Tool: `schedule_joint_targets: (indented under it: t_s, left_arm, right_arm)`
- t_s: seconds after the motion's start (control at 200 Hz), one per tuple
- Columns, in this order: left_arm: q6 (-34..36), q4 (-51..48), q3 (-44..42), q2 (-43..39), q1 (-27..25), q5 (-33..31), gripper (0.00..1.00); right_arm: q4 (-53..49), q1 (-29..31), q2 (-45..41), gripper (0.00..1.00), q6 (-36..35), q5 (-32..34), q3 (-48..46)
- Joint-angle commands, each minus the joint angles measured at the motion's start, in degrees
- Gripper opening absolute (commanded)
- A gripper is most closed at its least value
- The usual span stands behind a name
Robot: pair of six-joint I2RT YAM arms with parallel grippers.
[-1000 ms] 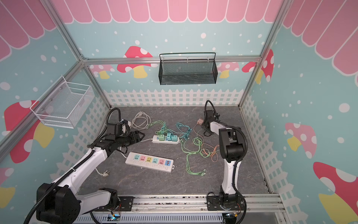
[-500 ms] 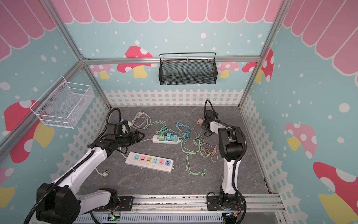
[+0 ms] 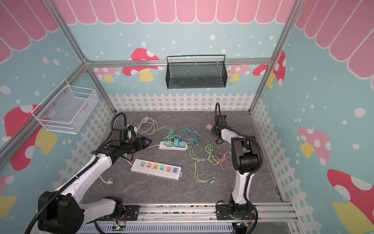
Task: Insert the plug
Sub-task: 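Grasp the light green cube charger with the right gripper, then lift the light green charger toward the center while left gripper rises to meet it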
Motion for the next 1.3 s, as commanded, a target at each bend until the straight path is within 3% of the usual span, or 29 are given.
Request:
schedule_joint_targets:
  t_s: [0.0,0.245,0.49,0.705,1.066,1.296]
  left_arm:
    - [0.88,-0.78,1.24,0.33,0.43,1.19,0.76]
    - [0.22,-0.14,1.67,1.01,0.43,3.34,0.76]
    - [-5.42,7.14,3.74,3.44,0.36,16.42,0.76]
    - [-7.4,9.92,7.96,4.78,-1.22,21.19,0.76]
    - [-8.73,12.84,15.52,10.92,-10.12,25.5,0.78]
    - [-8.49,12.3,16.21,12.28,-11.43,27.26,0.78]
  right_arm:
    - [0.65,-0.11,-3.29,0.39,-5.44,-6.3,-1.89]
    - [5.05,0.16,-11.64,0.33,-12.77,-20.6,-8.79]
    - [10.1,2.52,-21.08,0.33,-20.95,-31.75,-14.24]
    - [11.76,5.47,-26.26,0.32,-25.81,-40.81,-15.38]
    - [3.64,14.32,-26.63,0.3,-35.92,-48.14,-8.92]
    - [2.21,18.22,-27.95,0.29,-36.92,-50.48,-7.27]
